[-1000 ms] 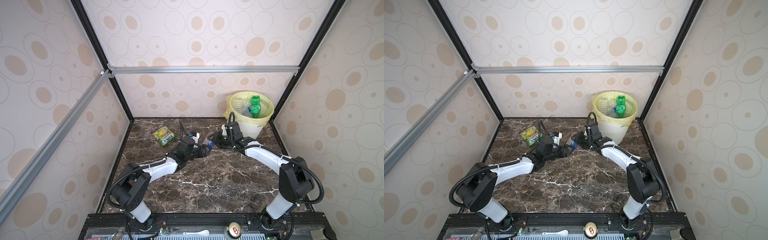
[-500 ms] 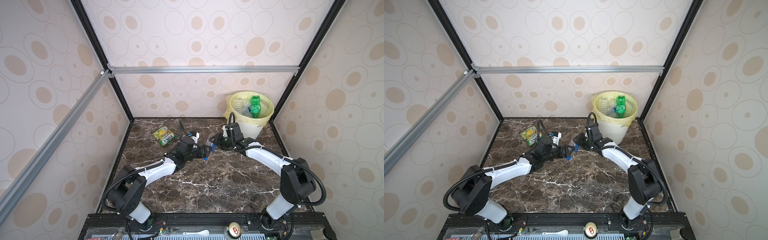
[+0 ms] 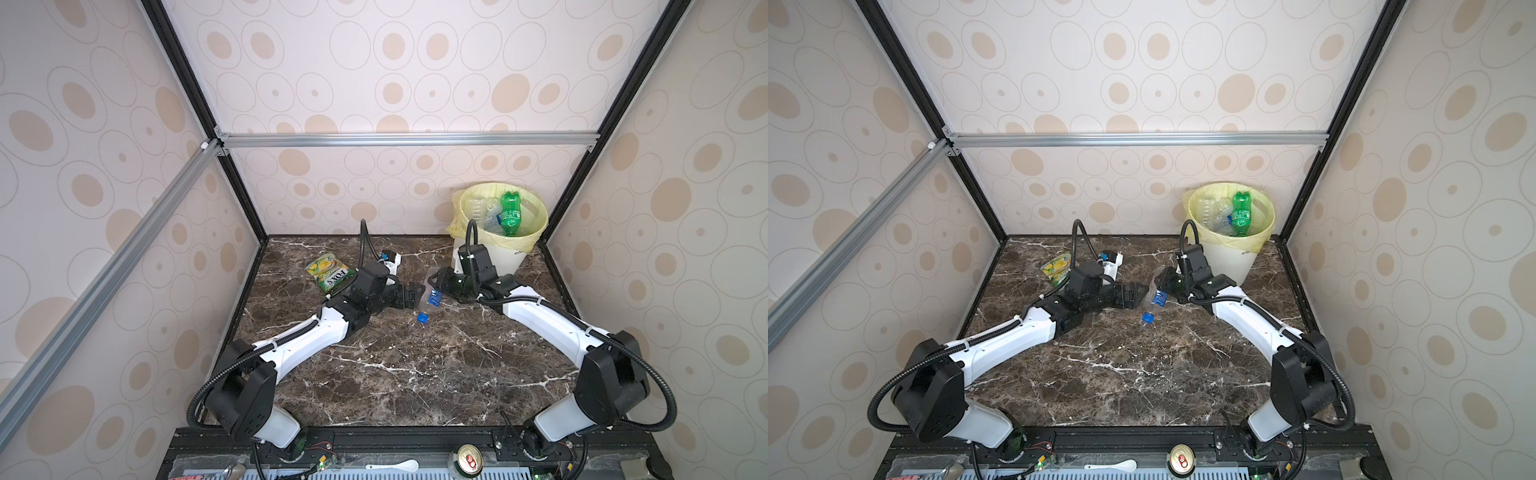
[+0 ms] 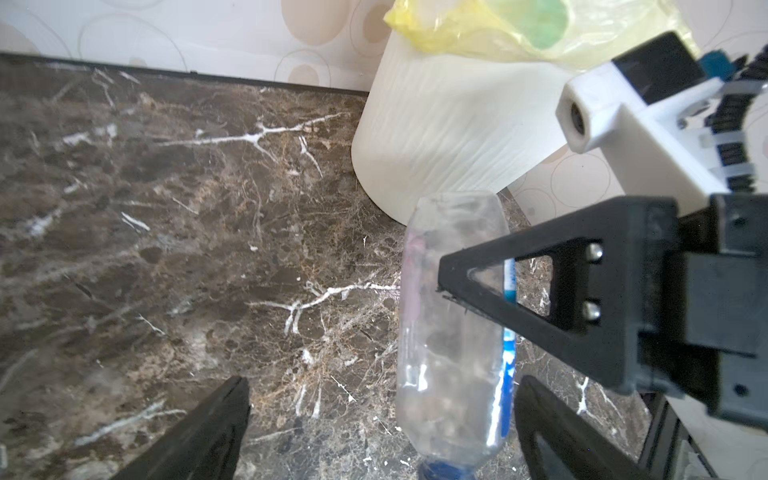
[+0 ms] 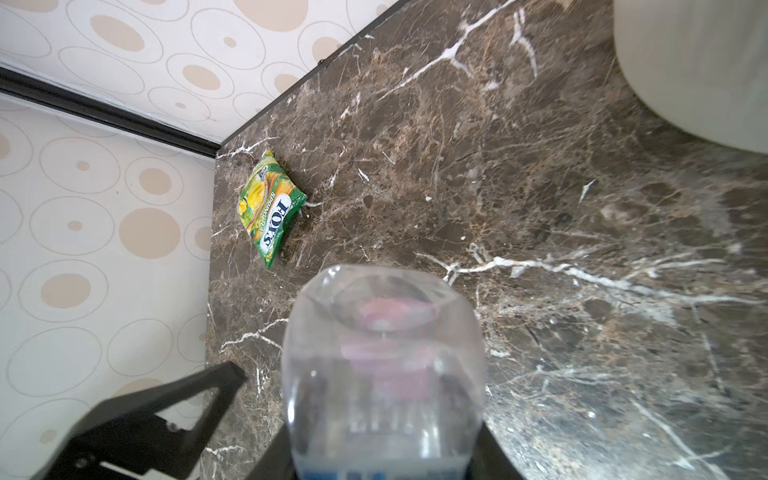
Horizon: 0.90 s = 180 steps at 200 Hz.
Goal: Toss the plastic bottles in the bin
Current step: 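Carry the blue-capped bottle with the right gripper up over the bin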
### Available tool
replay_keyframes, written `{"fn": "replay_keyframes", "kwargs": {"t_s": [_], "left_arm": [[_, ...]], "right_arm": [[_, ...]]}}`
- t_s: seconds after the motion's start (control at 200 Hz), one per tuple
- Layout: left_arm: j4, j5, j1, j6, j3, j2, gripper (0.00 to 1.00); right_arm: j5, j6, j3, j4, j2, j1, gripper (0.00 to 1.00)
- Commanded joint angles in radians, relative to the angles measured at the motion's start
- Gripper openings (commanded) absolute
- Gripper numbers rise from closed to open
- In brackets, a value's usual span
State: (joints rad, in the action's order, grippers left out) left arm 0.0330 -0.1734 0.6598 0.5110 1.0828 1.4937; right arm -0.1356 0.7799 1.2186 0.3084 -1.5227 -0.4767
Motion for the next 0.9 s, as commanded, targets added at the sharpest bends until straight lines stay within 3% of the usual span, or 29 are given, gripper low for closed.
{"fn": "replay_keyframes", "kwargs": {"t_s": [0.0,0.37,0.67,0.895], "left_arm": [[-0.062,0.031,0.015,-0.121,0.112,-0.01,0.99],[-0.151,0.036,0.062,-0.348,0.483,0.138,0.99],[-0.24,0.046,0.119,-0.485,0.836,0.322,0.99],[-0.255,0.06,0.171,-0.549,1.032,0.436,0.99]], "right_arm": [[0.079,-0.088,0.079,0.096,0.062,0.017,0.43],[0.232,-0.295,0.35,0.294,0.134,0.085,0.44],[0.26,-0.383,0.576,0.348,0.1,0.222,0.44],[0.359,-0.484,0.758,0.367,0.054,0.259,0.44]]}}
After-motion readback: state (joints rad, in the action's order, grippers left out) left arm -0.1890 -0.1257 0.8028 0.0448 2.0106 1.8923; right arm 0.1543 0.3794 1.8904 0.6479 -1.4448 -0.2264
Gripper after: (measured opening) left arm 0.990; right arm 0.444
